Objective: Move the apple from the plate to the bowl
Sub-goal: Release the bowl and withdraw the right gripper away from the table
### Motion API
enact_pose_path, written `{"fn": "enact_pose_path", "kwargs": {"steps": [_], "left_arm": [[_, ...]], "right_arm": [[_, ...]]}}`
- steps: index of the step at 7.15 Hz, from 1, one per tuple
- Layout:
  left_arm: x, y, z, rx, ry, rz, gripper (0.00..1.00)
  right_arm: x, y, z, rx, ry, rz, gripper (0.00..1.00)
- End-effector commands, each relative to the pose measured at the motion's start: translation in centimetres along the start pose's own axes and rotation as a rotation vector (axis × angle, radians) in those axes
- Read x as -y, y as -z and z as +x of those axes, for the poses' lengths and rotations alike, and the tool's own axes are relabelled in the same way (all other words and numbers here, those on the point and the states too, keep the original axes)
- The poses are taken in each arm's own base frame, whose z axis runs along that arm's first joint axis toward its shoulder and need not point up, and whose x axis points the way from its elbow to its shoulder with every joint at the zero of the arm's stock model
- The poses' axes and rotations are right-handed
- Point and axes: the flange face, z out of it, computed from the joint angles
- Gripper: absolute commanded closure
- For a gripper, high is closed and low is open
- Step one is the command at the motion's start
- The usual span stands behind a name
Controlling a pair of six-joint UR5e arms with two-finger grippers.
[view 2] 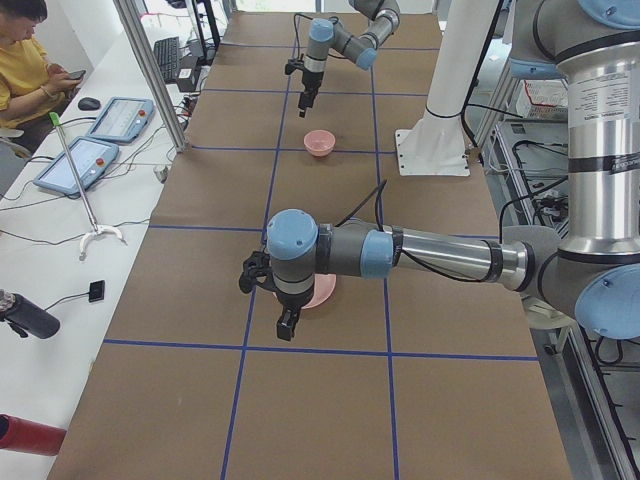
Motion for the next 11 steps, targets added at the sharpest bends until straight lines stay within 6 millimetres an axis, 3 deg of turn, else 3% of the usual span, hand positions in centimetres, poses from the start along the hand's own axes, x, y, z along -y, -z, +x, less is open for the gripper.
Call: {"fn": "enact_pose_path", "kwargs": {"steps": [1,3,5,6,7,8,9,10,11], "left_arm": [[2.6,0.5,-0.1,0.005,-0.028,0.027,0.02],[3.0,0.6,0.0,0.002,-0.026,0.029,0.01],[2.8,0.5,1.4,-0.141,-0.039,0.066,0.01],[3.5,1.0,2.0,-0.156,-0.038,0.084,0.01],[6.0,-0.7,5.6,-0.171,-0.059,0.041,0.01],[6.5,-1.5,7.1,-0.173,-0.010,0.017,0.01],[6.8,-1.8,7.7,-0.175,-0.011,0.039,0.01],[7.1,-3.3,9.5,-0.158,-0.020,0.042,0.00],[7.5,-5.2,11.7,-0.122,-0.016,0.051,0.00]], "right_arm": [[11.4,4.3,10.0,-0.049,0.126,-0.054,0.00],[18.6,7.1,22.5,-0.119,0.272,-0.057,0.00],[22.6,11.5,36.1,-0.149,0.392,-0.111,0.00],[22.9,12.9,42.8,-0.173,0.444,-0.126,0.00],[22.2,14.4,50.0,-0.181,0.487,-0.143,0.00],[20.8,16.0,56.7,-0.189,0.516,-0.156,0.00],[19.2,16.7,61.3,-0.193,0.537,-0.171,0.00],[17.9,16.8,62.8,-0.195,0.526,-0.177,0.00],[17.9,16.7,63.1,-0.197,0.519,-0.180,0.00]]}}
